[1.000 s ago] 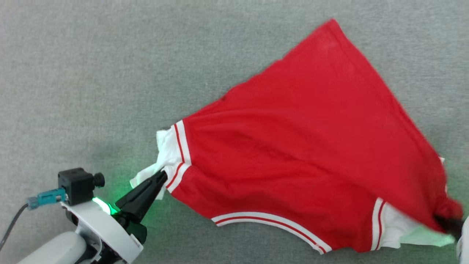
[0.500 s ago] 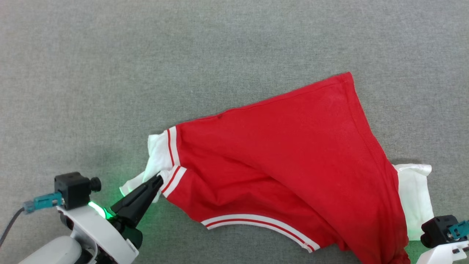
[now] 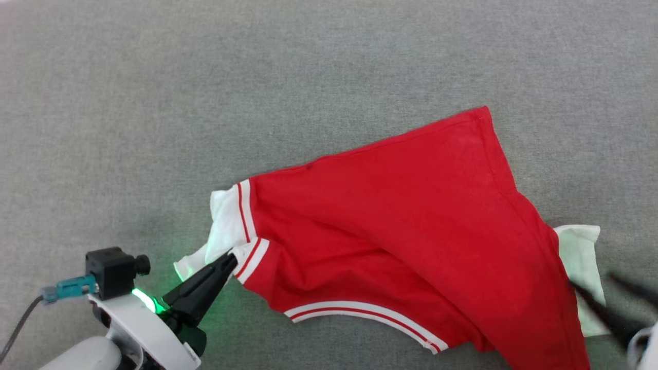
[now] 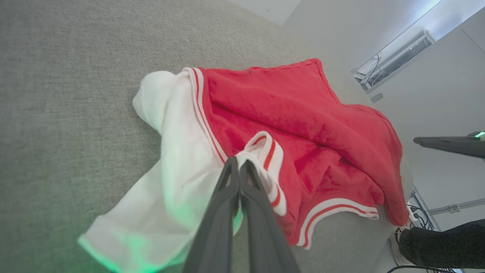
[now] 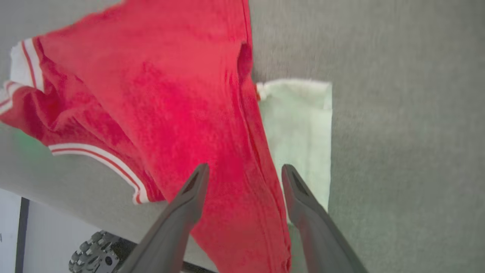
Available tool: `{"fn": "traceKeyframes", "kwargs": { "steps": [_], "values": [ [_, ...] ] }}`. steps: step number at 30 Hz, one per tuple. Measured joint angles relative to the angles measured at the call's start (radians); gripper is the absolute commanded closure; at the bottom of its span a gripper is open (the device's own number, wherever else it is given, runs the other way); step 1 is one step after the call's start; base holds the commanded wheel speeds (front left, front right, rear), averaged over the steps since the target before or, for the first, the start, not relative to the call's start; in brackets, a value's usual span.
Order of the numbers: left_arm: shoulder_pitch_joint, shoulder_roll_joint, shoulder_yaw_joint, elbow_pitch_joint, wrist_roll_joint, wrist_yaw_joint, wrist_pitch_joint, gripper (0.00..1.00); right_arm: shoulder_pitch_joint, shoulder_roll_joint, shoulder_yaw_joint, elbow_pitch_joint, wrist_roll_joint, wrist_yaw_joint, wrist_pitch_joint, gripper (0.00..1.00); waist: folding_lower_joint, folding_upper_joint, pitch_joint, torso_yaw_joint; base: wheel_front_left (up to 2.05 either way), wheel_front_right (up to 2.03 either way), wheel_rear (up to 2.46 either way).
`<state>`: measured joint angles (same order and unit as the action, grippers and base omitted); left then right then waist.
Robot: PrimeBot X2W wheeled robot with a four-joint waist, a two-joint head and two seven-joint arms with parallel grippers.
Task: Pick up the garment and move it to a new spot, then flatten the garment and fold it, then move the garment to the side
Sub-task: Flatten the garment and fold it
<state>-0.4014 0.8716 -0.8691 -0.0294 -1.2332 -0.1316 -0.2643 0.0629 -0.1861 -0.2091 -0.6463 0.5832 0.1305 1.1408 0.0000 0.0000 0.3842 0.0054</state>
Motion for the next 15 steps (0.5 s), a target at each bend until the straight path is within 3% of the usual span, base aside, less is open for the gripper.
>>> {"fn": "traceKeyframes", "kwargs": {
  "steps": [6, 15],
  "values": [
    [-0.018, -0.01, -0.009, -0.011, 0.003, 0.0, 0.0, 1.0, -0.291, -0.068, -0.028, 0.045, -0.031, 0.0, -0.031, 0.0, 0.0, 0.0, 0.019, 0.016, 0.0, 0.0, 0.0],
    [-0.09, -0.026, -0.036, -0.017, 0.011, 0.0, 0.0, 1.0, -0.634, -0.089, 0.158, 0.429, -0.139, 0.0, -0.129, 0.0, 0.0001, 0.0, 0.08, 0.052, 0.0, 0.0, 0.0]
  ]
}}
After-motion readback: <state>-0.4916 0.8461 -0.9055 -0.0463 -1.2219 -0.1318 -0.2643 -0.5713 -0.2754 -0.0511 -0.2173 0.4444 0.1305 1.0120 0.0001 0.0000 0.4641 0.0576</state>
